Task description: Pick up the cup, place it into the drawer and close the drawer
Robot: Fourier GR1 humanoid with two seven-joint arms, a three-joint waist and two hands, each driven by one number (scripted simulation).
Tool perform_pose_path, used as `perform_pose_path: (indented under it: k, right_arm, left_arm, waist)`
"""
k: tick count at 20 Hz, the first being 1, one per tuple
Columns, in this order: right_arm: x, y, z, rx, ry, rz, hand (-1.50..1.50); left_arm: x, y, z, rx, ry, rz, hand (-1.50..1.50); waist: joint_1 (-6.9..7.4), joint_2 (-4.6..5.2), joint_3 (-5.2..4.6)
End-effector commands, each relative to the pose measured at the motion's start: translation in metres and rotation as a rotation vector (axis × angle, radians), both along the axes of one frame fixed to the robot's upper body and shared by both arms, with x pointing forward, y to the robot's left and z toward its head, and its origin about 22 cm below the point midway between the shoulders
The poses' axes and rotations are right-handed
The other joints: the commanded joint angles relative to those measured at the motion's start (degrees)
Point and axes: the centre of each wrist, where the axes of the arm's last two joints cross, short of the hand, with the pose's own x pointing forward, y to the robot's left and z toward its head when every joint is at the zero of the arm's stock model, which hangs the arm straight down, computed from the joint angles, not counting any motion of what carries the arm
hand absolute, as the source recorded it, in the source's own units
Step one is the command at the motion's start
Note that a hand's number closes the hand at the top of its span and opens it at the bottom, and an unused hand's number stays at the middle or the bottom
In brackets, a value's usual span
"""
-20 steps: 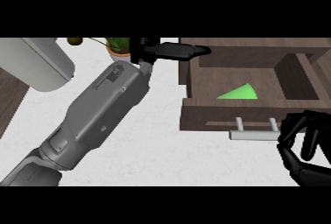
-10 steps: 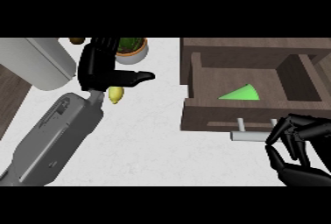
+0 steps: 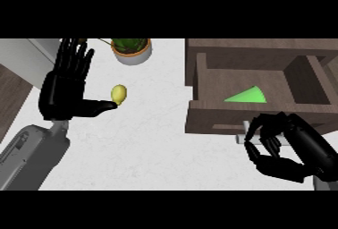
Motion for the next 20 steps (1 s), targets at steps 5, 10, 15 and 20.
perform_pose_path:
  k: [5,10,15,20]
  right_arm:
    - [0.025,0.027,-0.049,-0.258,-0.051,0.022,1.5]
    - [0.058,0.032,-0.082,-0.295,0.005,-0.002,-1.5]
    - [0.074,0.023,-0.106,-0.399,0.047,-0.011,-1.5]
    - [0.112,0.042,-0.12,-0.377,0.053,-0.014,-1.5]
  left_arm:
    - [-0.032,0.049,-0.023,0.025,0.002,0.014,-1.5]
    - [-0.042,0.084,-0.022,-0.006,-0.006,0.022,-1.5]
    - [-0.062,0.09,-0.05,-0.008,0.013,0.038,-1.5]
    - [-0.071,0.091,-0.039,-0.012,0.013,0.015,-1.5]
  waist:
    - [-1.0,0.19,0.01]
    - [-1.09,0.28,0.01]
    - [-1.25,0.27,0.0]
    - [-1.07,0.21,0.03]
